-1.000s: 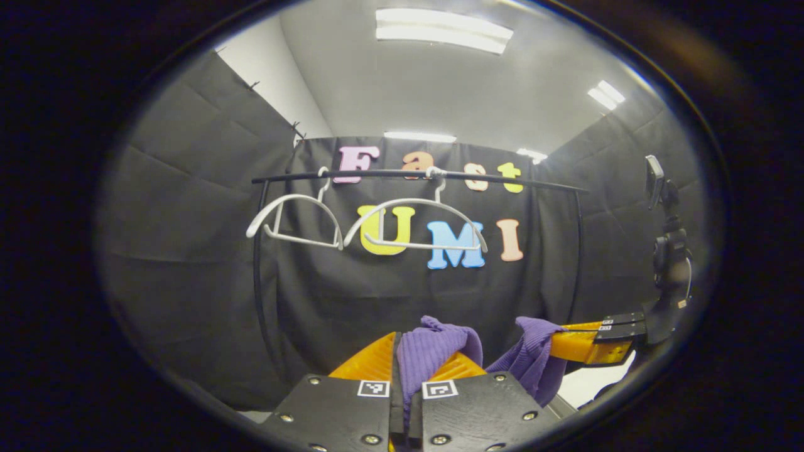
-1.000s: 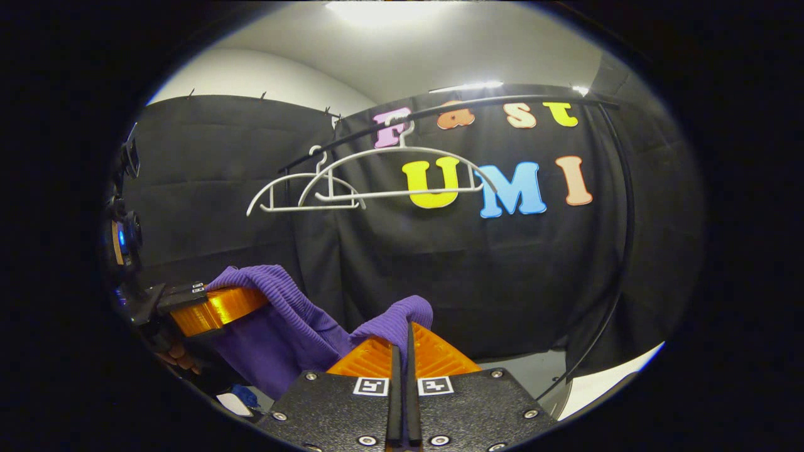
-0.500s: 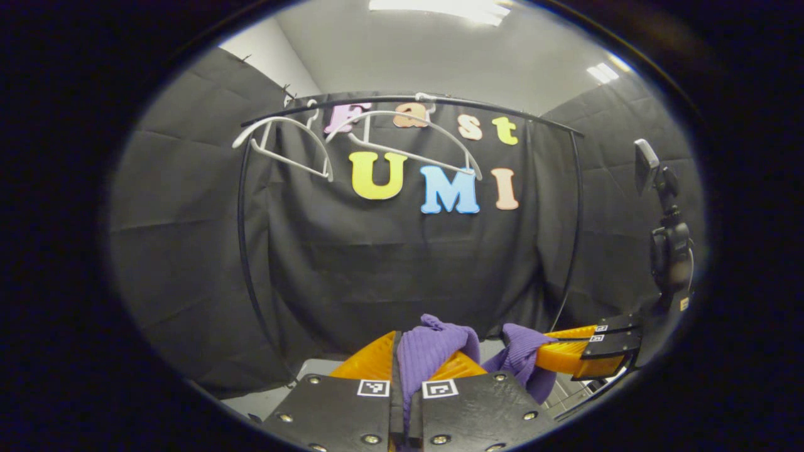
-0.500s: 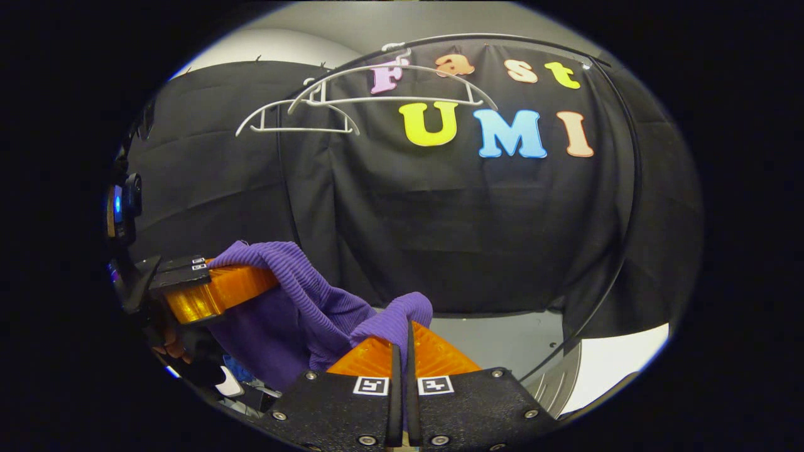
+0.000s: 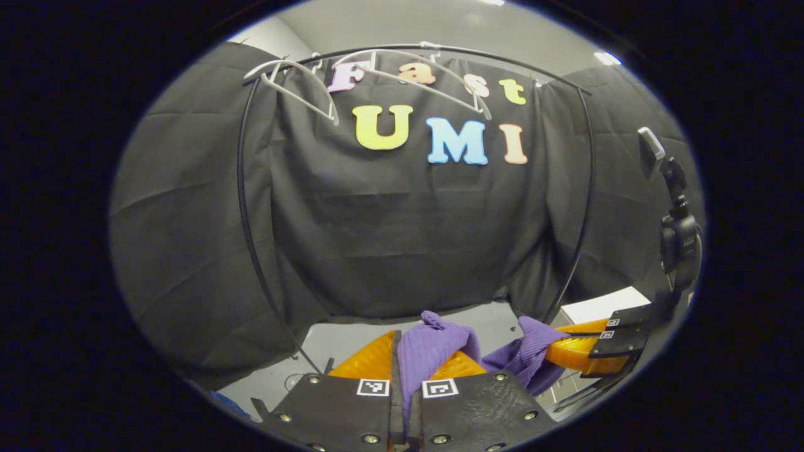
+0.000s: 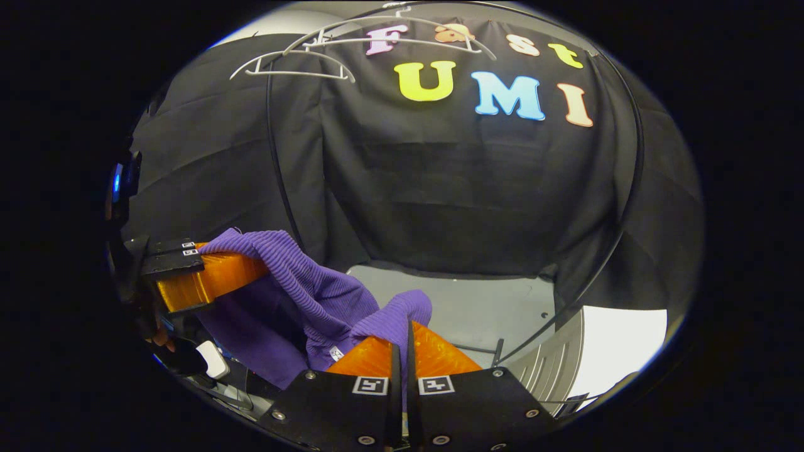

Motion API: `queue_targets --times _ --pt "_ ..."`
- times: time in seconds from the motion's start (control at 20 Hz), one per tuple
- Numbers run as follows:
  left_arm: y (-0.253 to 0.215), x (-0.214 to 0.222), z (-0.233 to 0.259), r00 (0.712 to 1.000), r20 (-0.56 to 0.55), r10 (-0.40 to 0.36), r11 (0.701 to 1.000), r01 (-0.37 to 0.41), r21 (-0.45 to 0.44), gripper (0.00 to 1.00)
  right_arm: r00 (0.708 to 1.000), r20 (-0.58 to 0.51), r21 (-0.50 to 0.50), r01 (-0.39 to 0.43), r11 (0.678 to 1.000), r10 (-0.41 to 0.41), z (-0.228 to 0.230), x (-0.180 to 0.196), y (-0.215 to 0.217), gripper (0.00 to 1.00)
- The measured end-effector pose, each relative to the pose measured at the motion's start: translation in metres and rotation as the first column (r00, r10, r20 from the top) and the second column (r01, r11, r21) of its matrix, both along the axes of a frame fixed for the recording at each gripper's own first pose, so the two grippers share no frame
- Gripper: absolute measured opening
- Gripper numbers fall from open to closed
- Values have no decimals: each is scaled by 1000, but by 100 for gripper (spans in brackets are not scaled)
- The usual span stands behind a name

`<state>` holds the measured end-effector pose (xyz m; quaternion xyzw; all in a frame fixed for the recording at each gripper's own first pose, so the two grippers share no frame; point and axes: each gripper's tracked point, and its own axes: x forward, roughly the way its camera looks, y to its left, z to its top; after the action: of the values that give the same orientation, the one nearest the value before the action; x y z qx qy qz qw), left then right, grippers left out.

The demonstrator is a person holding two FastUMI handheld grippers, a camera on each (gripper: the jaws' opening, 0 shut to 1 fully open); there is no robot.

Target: Grasp the clothes on the hanger with both hands and then place them into the laundry hamper below.

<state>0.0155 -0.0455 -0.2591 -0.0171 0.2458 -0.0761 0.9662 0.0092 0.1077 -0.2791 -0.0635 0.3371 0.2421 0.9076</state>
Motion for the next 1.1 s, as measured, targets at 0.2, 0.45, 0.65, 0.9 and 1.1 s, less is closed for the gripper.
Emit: queue_targets --times 0.2,0.45,0.65,0.9,1.1 --pt "6 -12 -46 994 -113 -6 999 10 41 5 998 -69 -62 0 998 -5 -30 -11 -8 5" --pt "13 -39 -93 973 -231 1 998 12 57 8 989 -147 -124 -15 992 -3 -58 -30 -17 8" --pt "23 -50 -101 968 -251 27 998 -12 65 48 988 -155 -97 -5 995 -10 -53 -33 -18 40" --pt "36 -27 -39 994 -98 46 995 -38 89 95 994 -101 -90 39 995 -48 -33 -18 -21 95" --pt "41 -3 17 998 15 69 996 -70 60 95 998 -15 -42 63 997 -63 9 -4 -17 95"
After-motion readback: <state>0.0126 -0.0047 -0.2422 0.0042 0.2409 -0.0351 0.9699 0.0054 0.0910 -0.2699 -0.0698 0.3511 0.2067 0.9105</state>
